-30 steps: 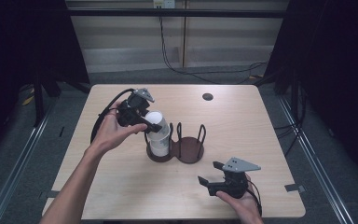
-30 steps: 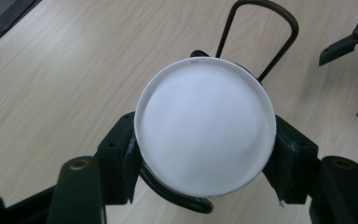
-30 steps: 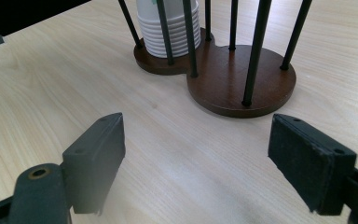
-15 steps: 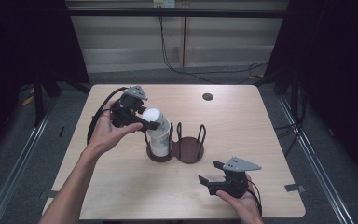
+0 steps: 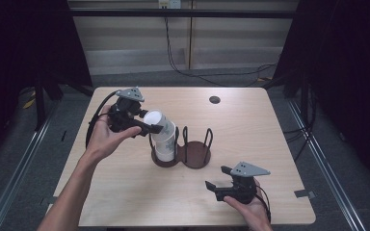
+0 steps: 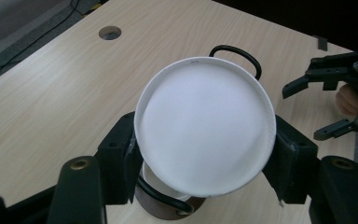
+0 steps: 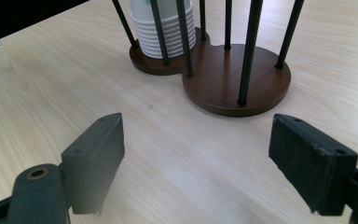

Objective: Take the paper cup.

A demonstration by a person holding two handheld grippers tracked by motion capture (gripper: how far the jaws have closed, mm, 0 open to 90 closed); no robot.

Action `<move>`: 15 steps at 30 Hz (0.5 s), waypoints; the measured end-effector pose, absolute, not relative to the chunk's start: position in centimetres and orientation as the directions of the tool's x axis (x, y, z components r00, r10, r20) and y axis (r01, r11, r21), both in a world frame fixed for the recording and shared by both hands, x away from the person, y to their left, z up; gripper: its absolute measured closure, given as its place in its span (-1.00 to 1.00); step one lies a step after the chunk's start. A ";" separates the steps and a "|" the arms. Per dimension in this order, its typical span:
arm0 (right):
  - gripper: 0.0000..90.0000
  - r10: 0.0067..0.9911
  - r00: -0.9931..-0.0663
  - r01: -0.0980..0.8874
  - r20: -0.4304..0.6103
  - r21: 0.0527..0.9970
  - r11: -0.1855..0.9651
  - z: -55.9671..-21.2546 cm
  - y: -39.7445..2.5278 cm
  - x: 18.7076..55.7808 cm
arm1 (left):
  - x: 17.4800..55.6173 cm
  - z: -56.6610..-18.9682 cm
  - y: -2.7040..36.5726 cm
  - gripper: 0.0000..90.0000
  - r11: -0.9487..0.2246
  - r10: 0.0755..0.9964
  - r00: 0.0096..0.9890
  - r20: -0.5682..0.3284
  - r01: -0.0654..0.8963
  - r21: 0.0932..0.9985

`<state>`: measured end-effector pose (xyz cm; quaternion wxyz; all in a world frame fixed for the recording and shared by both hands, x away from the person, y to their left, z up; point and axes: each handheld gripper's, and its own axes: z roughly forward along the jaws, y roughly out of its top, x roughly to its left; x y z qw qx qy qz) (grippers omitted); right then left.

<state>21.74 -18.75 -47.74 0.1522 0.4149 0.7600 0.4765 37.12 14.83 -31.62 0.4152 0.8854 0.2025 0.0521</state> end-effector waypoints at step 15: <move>-0.70 0.760 -0.627 0.469 0.173 0.862 0.190 -47.5 -18.9 21.8 | 33.8 -32.2 15.6 -0.18 -0.573 0.360 0.932 -0.044 0.258 0.778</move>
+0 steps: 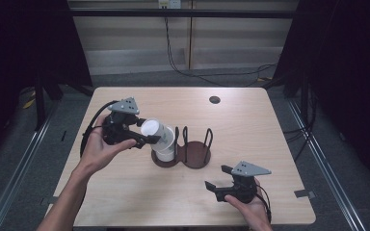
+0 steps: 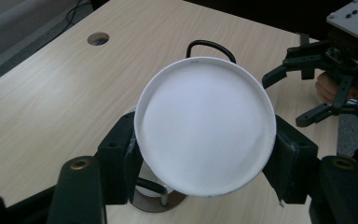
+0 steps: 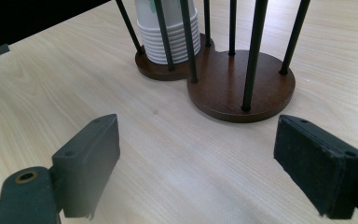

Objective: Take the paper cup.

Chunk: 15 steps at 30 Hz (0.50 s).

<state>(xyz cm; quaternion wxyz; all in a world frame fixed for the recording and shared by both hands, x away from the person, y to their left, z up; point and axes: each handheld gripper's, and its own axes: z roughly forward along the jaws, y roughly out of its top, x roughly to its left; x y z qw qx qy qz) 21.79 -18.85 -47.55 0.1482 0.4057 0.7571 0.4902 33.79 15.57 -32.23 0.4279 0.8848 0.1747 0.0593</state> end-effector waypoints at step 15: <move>-0.70 0.744 -0.643 0.446 0.181 0.879 0.171 -46.7 -18.6 22.0 | 31.3 -34.3 14.9 -0.19 -0.571 0.292 0.954 -0.070 0.232 0.787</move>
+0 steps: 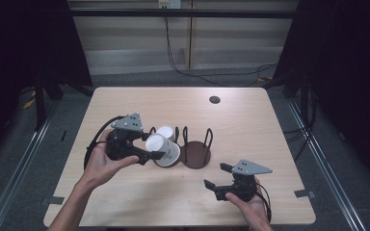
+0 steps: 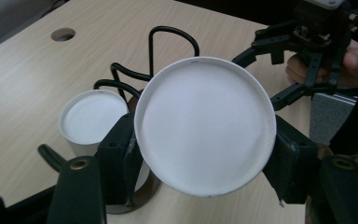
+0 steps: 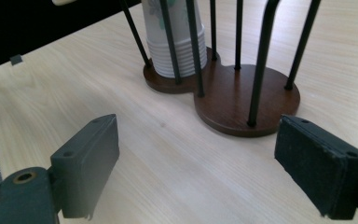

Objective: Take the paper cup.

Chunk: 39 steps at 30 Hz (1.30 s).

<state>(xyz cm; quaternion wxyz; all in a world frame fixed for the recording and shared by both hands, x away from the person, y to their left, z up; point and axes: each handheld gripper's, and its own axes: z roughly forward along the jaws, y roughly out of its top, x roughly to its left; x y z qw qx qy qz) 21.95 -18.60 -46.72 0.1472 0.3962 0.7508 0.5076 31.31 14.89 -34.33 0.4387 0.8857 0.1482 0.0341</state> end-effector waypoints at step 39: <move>-0.70 0.505 -0.840 0.361 0.197 0.899 0.250 -43.0 -12.3 26.0 | 31.5 -39.0 15.3 -0.19 -0.453 0.256 0.941 -0.222 0.320 0.832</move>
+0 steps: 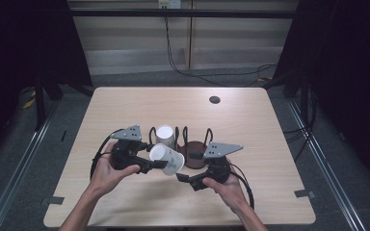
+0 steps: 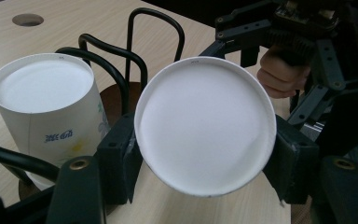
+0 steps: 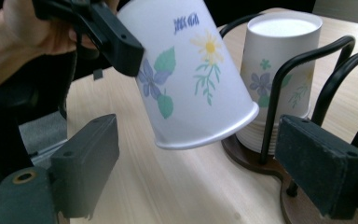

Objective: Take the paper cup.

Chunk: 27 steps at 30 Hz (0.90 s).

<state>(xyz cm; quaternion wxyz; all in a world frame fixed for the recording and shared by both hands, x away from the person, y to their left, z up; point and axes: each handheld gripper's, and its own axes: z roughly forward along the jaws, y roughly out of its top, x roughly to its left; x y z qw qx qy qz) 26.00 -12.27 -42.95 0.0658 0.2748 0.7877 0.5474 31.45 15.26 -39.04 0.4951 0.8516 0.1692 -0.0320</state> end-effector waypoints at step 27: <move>-0.67 0.454 -0.874 0.313 0.174 0.916 0.250 -44.2 -11.4 25.7 | 30.1 -38.6 13.5 -0.19 -0.476 0.179 0.952 -0.249 0.306 0.825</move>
